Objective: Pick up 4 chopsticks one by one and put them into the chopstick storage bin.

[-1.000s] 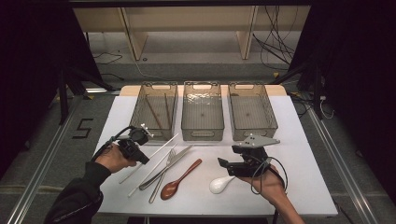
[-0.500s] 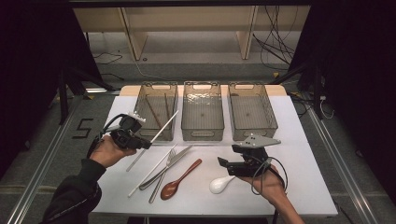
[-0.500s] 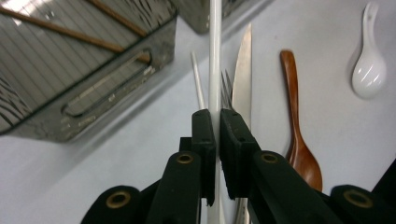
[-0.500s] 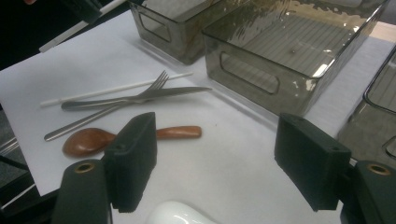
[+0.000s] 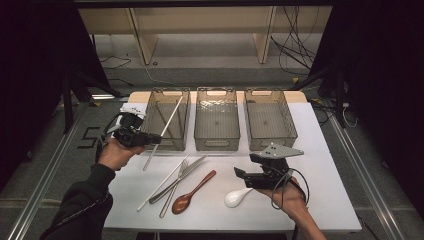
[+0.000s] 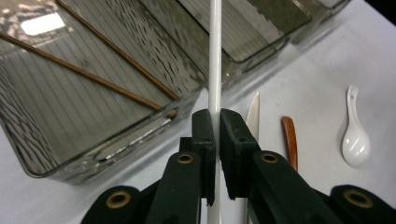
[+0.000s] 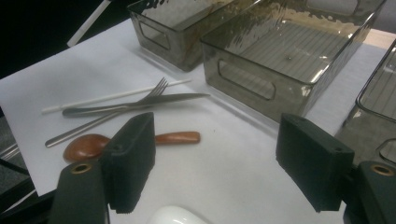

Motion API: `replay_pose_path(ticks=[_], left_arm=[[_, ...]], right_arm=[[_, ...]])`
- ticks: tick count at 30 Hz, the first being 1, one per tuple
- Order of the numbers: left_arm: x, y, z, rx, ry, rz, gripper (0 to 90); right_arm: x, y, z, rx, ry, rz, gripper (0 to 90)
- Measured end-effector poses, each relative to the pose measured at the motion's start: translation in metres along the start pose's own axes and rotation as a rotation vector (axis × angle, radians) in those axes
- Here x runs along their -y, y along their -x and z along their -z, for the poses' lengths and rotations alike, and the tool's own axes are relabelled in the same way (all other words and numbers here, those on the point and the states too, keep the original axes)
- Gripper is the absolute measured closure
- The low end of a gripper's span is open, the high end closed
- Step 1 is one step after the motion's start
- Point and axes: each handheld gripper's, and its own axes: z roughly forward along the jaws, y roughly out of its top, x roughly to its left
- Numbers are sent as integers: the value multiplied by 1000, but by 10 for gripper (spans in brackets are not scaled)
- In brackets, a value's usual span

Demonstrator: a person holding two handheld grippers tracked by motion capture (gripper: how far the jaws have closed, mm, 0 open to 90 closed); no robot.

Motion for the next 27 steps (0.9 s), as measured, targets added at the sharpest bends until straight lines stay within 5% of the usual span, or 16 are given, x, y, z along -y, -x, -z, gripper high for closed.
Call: replay_pose_path(ticks=[27], left_arm=[[-36,-33,-5,-48,84,74,843]], right_arm=[[0,1,1,5,15,-6,278]])
